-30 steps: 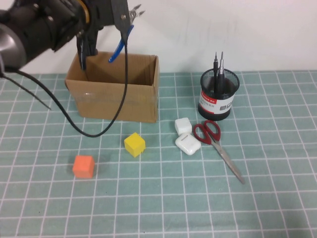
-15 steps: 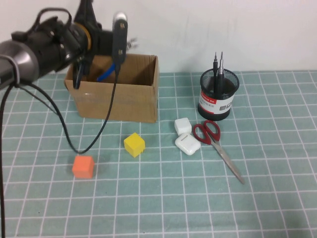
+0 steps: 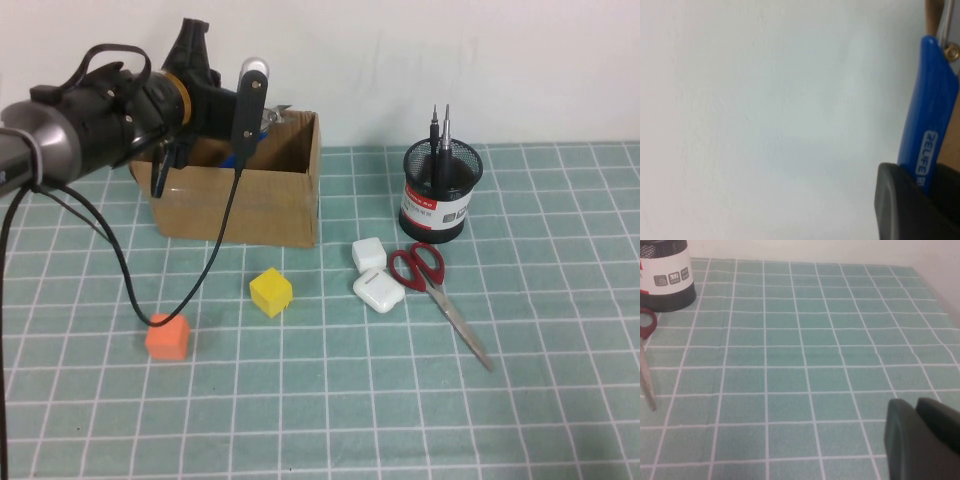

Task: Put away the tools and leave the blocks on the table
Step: Place the Pliers into the box, then pick up the scissors from the table

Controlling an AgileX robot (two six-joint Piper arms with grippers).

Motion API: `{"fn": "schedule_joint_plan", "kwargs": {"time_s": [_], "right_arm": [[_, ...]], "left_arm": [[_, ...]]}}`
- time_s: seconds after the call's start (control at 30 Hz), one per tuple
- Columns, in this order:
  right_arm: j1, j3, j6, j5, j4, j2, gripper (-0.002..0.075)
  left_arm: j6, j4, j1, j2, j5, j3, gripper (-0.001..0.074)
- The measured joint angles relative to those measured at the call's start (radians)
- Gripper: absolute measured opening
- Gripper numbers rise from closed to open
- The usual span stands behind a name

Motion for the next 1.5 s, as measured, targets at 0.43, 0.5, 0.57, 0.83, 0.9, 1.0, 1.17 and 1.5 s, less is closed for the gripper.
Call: {"fn": "schedule_joint_plan", "kwargs": {"time_s": [0.43,0.5,0.57,0.83,0.9,1.0,1.17,1.5], "right_arm": [[0.000,0.000,0.000,0.000,0.000,0.000,-0.0011],[0.000,0.000,0.000,0.000,0.000,0.000,-0.0011],[0.000,0.000,0.000,0.000,0.000,0.000,-0.0011],[0.000,0.000,0.000,0.000,0.000,0.000,-0.0011],[0.000,0.000,0.000,0.000,0.000,0.000,-0.0011],[0.000,0.000,0.000,0.000,0.000,0.000,-0.0011],[0.000,0.000,0.000,0.000,0.000,0.000,-0.0011],[0.000,0.000,0.000,0.000,0.000,0.000,-0.0011]], "left_arm": [[-0.113,0.002,0.005,0.000,0.047,0.000,0.0079],[-0.123,0.002,0.005,0.000,0.043,0.000,0.0106],[-0.134,0.002,0.005,0.000,0.036,0.000,0.0151],[-0.171,0.002,0.005,-0.003,0.014,0.000,0.0288],[-0.173,0.002,0.005,-0.015,0.014,0.000,0.0293],[-0.180,0.002,0.005,-0.050,0.019,0.000,0.0293],[-0.321,-0.042,-0.029,-0.161,0.106,0.000,0.0213],[-0.709,-0.369,-0.088,-0.532,0.235,0.267,0.0002]]}}
